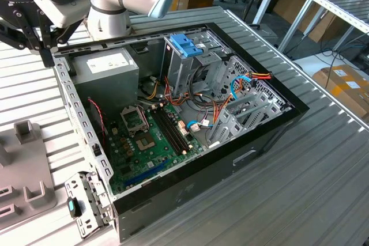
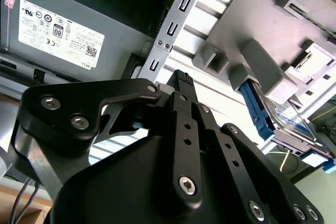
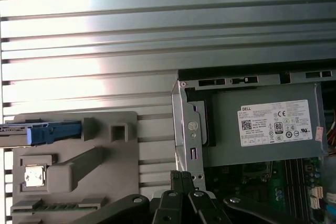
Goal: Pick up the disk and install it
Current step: 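Reach for the disk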
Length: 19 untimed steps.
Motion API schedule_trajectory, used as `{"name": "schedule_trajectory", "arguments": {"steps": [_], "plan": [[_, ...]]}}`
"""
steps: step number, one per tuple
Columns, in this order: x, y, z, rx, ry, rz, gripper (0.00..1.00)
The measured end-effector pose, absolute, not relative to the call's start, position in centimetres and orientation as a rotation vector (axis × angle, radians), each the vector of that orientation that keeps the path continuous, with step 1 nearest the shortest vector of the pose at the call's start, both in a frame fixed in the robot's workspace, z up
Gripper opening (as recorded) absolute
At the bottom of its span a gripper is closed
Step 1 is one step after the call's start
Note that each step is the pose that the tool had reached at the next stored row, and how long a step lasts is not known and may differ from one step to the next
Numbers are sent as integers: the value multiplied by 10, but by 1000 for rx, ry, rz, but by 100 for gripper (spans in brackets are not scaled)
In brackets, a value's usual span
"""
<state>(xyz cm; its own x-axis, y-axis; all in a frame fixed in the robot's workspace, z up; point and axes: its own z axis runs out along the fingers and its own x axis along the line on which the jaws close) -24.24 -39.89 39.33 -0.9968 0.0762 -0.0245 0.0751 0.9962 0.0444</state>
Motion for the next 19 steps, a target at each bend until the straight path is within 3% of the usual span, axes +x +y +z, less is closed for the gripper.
{"name": "schedule_trajectory", "arguments": {"steps": [19], "plan": [[-248, -399, 393, 118, 3112, 68, 11]]}}
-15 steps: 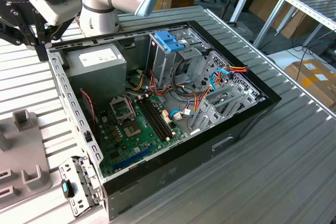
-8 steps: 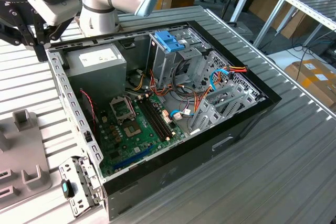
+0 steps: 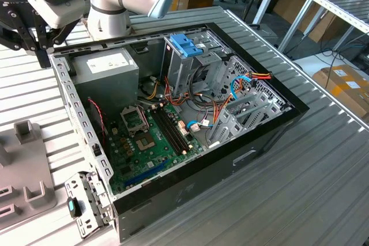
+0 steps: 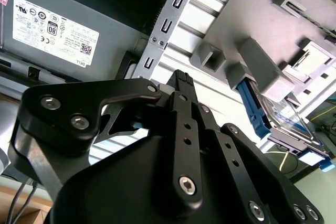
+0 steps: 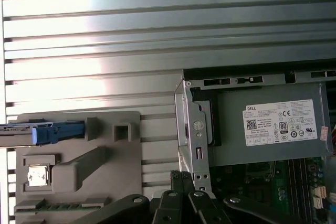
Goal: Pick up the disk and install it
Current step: 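Reach for the disk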
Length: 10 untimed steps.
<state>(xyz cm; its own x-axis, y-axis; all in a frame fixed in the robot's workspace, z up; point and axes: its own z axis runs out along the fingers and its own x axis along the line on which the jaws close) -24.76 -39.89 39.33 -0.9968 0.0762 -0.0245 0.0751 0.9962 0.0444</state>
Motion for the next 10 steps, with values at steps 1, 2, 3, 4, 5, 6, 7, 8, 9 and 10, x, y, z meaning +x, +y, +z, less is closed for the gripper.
{"name": "schedule_trajectory", "arguments": {"steps": [1, 2, 3, 4, 5, 6, 7, 8, 9, 10], "plan": [[-248, -399, 393, 118, 3112, 68, 11], [-248, -399, 393, 118, 3112, 68, 11], [-248, -399, 393, 118, 3113, 68, 11], [-249, -399, 393, 118, 3112, 68, 11], [-249, -399, 393, 118, 3112, 68, 11], [-250, -399, 393, 118, 3112, 68, 11], [-252, -399, 393, 118, 3113, 68, 11], [-252, -399, 393, 118, 3112, 68, 11], [-253, -399, 393, 118, 3112, 68, 11], [-253, -399, 393, 118, 3113, 68, 11]]}}
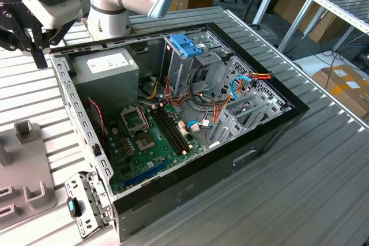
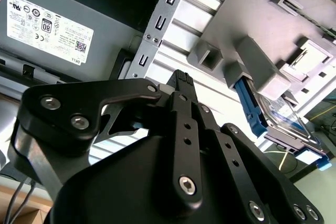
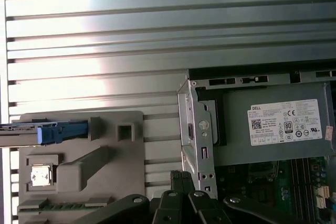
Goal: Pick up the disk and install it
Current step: 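Reach for the disk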
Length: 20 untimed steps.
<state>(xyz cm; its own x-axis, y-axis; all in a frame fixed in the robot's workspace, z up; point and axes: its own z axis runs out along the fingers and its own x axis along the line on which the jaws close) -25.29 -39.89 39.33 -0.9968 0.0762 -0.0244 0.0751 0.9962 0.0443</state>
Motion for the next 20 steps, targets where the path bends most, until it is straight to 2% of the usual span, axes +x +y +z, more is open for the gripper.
{"name": "schedule_trajectory", "arguments": {"steps": [20], "plan": [[-259, -399, 393, 118, 3112, 68, 11]]}}
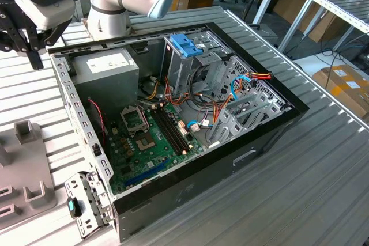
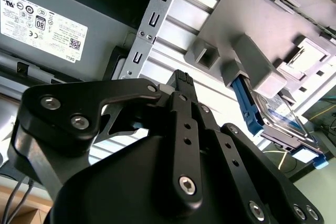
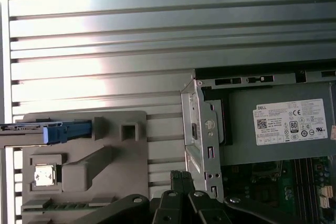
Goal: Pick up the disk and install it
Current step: 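Reach for the disk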
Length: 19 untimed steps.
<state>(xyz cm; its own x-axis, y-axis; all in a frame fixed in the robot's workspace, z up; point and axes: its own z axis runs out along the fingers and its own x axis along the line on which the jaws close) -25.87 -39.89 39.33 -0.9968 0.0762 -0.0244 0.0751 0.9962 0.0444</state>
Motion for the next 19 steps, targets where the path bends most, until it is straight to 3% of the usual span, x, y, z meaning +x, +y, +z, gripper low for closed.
{"name": "schedule_trajectory", "arguments": {"steps": [19], "plan": [[-262, -399, 393, 118, 3113, 68, 11]]}}
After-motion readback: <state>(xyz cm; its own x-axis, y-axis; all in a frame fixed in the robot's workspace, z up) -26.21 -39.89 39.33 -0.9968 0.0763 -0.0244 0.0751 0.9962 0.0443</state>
